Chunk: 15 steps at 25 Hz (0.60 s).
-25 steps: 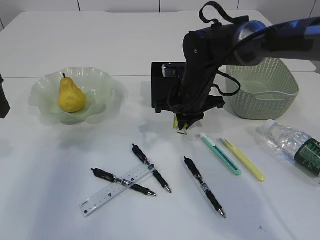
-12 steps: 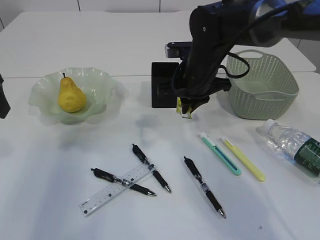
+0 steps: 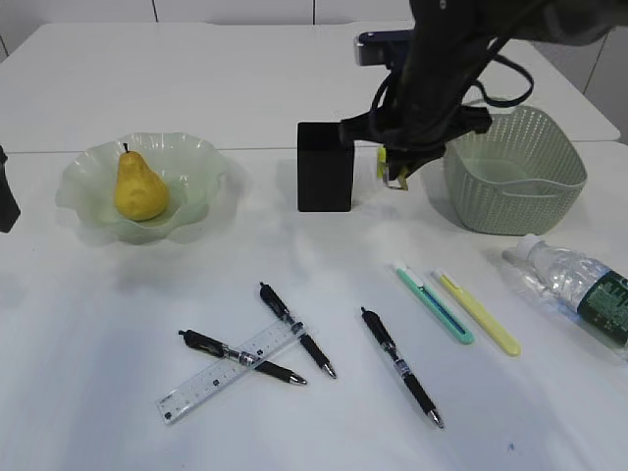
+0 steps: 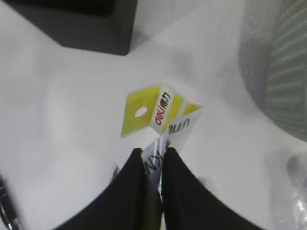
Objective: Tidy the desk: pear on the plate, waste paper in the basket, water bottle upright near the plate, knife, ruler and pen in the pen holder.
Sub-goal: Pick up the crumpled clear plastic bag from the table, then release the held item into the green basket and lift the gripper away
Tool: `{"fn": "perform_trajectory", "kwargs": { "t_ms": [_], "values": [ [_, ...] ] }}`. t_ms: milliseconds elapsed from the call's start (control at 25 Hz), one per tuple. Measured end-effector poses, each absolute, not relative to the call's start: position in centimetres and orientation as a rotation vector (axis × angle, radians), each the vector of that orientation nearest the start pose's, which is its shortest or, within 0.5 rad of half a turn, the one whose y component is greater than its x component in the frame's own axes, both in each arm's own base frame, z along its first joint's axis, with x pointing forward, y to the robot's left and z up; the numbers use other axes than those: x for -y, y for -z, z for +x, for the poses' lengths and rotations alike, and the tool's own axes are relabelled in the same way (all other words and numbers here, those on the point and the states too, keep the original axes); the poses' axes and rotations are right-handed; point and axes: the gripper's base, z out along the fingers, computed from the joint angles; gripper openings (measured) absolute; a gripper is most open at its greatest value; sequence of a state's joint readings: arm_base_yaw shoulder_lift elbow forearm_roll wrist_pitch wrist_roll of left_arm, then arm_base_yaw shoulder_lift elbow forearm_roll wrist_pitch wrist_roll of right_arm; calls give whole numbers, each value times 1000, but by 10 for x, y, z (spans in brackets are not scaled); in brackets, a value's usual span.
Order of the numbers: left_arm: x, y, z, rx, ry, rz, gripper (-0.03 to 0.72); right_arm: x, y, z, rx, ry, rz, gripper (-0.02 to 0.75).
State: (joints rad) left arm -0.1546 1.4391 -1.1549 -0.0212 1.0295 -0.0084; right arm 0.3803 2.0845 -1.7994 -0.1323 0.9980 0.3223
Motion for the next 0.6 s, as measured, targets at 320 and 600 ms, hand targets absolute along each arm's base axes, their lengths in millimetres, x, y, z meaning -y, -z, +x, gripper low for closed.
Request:
{"fn": "perform_trajectory", "kwargs": {
  "t_ms": [320, 600],
  "values": [
    [45, -295, 278, -2794, 67, 194, 545, -87, -272, 455, -2662, 5, 91, 83],
    [45, -295, 278, -2796, 67, 194, 540, -30, -280, 465, -2621, 37, 256, 83]
  ]
}}
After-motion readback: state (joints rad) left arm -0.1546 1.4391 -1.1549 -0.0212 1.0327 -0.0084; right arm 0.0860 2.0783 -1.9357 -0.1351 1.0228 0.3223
